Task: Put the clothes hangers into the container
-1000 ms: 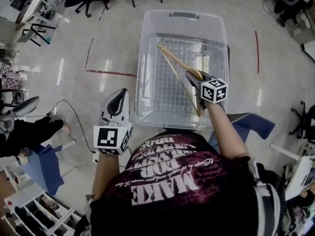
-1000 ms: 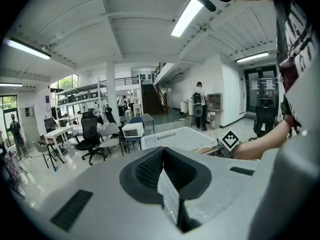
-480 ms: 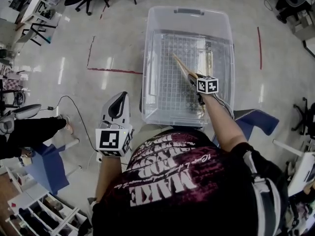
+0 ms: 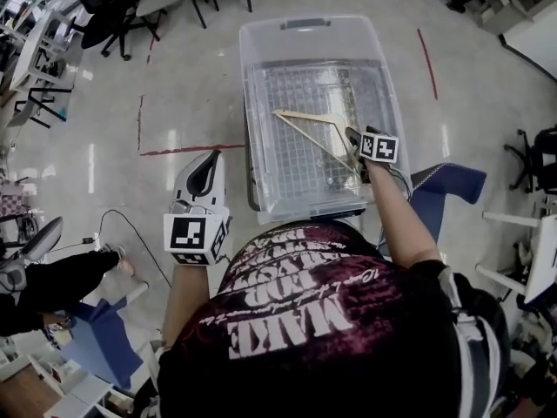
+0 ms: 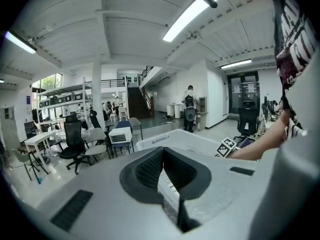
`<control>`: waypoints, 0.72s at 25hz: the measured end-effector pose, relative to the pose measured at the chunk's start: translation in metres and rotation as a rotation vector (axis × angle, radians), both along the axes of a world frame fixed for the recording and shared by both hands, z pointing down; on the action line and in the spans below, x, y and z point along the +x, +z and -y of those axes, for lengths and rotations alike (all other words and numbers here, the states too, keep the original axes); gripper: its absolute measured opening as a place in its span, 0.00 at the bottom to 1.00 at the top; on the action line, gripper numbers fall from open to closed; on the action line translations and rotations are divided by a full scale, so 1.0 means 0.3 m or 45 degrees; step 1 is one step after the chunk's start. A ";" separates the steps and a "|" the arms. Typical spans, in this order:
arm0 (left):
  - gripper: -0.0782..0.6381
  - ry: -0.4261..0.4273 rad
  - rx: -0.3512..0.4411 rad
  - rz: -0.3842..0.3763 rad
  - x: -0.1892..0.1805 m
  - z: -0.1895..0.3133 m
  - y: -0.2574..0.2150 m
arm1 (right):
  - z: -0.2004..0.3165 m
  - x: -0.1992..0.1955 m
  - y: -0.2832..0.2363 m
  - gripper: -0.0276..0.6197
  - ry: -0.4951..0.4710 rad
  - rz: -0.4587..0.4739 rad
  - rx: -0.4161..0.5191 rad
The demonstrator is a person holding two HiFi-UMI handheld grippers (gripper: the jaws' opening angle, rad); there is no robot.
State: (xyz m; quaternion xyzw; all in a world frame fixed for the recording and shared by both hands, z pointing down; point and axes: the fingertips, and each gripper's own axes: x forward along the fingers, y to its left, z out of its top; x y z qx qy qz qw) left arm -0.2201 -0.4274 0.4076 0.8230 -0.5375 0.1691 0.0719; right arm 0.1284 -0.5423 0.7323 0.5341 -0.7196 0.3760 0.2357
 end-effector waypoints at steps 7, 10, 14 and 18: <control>0.12 0.134 0.065 -0.049 0.052 0.066 -0.033 | -0.095 -0.015 -0.519 0.24 -0.023 0.084 0.487; 0.12 0.142 0.103 -0.105 0.067 0.106 -0.066 | -0.121 -0.061 -0.750 0.09 -0.118 -0.040 0.708; 0.12 0.138 0.168 -0.177 0.080 0.145 -0.132 | -0.157 -0.113 -0.982 0.05 -0.182 -0.100 0.859; 0.12 0.171 0.241 -0.189 0.099 0.155 -0.197 | -0.220 -0.177 -1.174 0.05 -0.290 -0.082 0.985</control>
